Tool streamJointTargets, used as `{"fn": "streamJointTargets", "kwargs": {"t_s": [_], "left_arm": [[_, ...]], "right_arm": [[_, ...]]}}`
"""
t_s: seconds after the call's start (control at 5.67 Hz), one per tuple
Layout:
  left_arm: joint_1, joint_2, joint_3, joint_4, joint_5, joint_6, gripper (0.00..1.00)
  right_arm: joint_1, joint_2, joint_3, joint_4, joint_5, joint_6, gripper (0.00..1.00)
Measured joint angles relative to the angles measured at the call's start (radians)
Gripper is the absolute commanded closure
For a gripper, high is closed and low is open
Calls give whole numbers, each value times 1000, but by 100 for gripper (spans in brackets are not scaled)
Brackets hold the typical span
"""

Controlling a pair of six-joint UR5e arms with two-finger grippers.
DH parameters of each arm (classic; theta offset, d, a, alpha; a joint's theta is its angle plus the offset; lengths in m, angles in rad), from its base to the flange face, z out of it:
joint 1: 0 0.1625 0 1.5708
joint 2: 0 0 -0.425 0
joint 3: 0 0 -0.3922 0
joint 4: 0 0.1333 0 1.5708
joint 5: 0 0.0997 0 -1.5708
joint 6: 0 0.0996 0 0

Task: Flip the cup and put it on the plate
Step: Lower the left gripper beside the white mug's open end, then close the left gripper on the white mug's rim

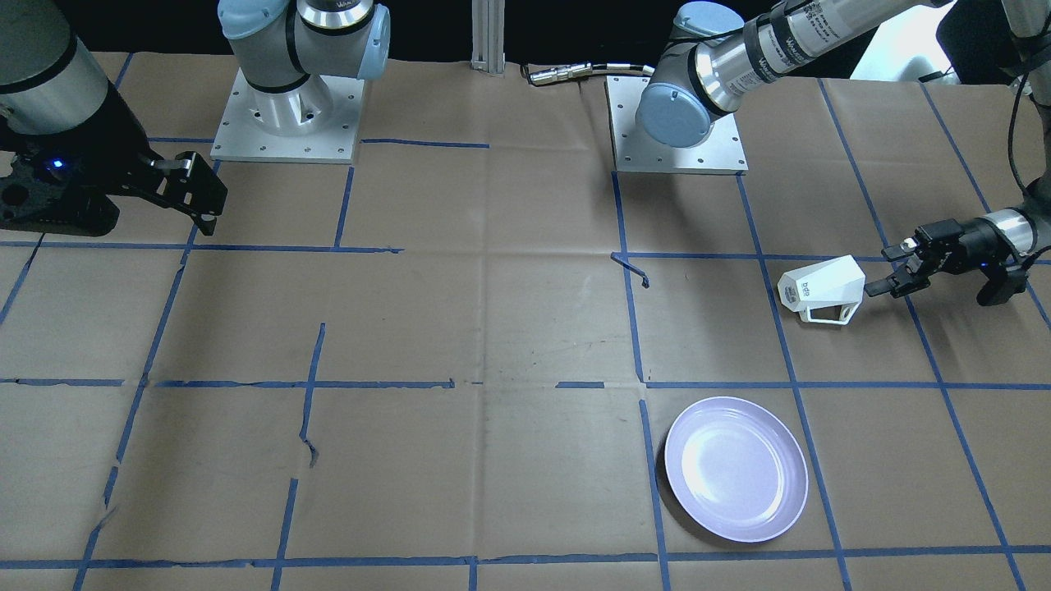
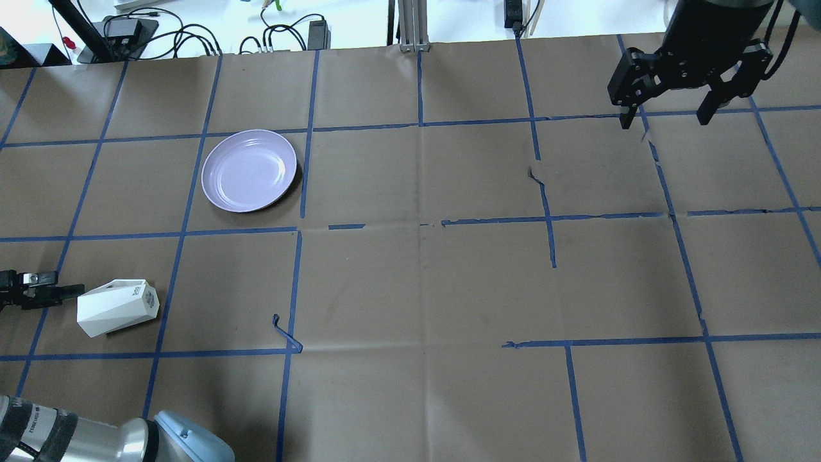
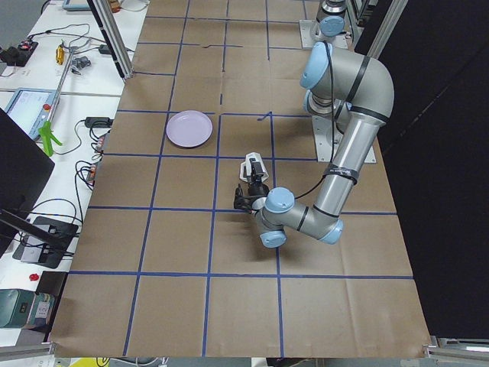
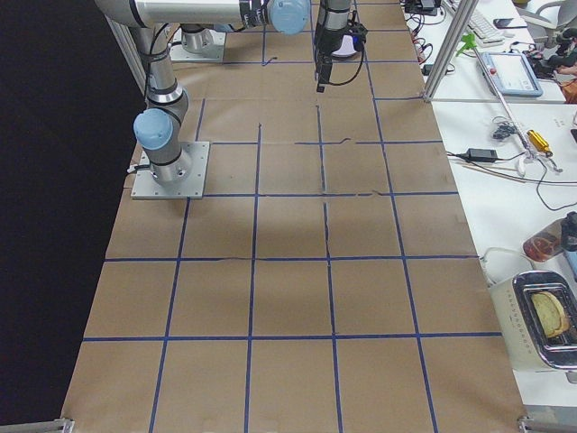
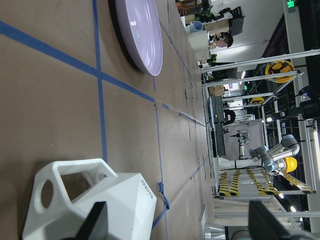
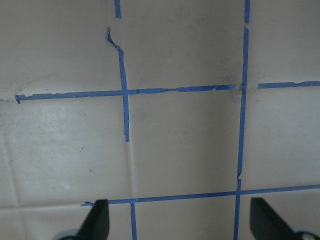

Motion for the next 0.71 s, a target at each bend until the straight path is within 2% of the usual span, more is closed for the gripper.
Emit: {"fn": "streamJointTargets", "kwargs": {"t_s": [0.71], "left_arm": [[14, -45, -1, -49, -28, -1, 4]], "right_arm": [[0, 0, 0, 0, 0, 0, 0]]}}
